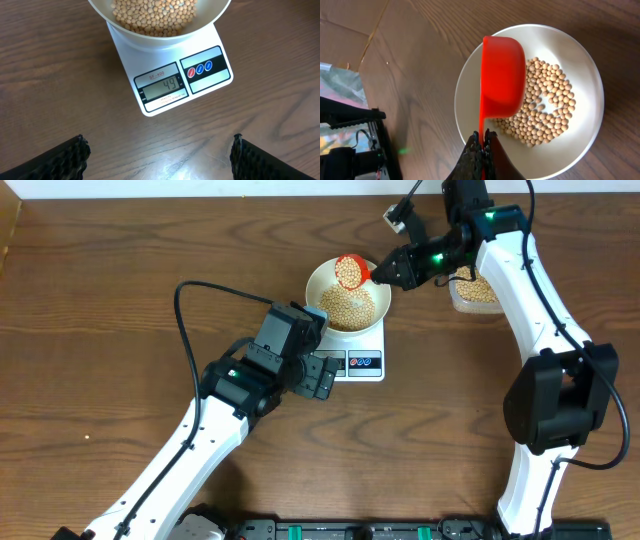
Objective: Scoop item into bowl and weigh 50g on scale
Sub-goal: 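Tilt the scoop slowly to trickle soybeans into the bowl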
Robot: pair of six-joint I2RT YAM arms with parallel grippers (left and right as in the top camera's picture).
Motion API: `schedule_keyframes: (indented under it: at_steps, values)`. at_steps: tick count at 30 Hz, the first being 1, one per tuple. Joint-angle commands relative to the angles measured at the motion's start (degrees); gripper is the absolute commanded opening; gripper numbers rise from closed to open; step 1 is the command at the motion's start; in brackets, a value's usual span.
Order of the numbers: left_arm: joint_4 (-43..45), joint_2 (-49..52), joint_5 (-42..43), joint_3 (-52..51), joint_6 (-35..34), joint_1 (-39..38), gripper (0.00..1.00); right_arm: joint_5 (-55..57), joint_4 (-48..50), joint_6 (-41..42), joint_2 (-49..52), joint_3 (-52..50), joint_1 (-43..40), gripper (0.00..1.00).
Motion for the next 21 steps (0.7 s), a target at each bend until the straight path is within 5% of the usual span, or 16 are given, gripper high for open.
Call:
schedule_keyframes:
  at_steps: [1, 21]
  values:
    - [-0.2, -0.4, -0.9, 0.1, 0.2, 0.2, 0.92, -1.7, -0.1, -2.1, -1.4, 1.0, 0.5, 0.01]
    - [-0.2, -0.4, -0.9, 0.1, 0.2, 0.2, 0.93, -2.6, -0.4, -3.3, -1.4, 1.0, 0.4, 0.01]
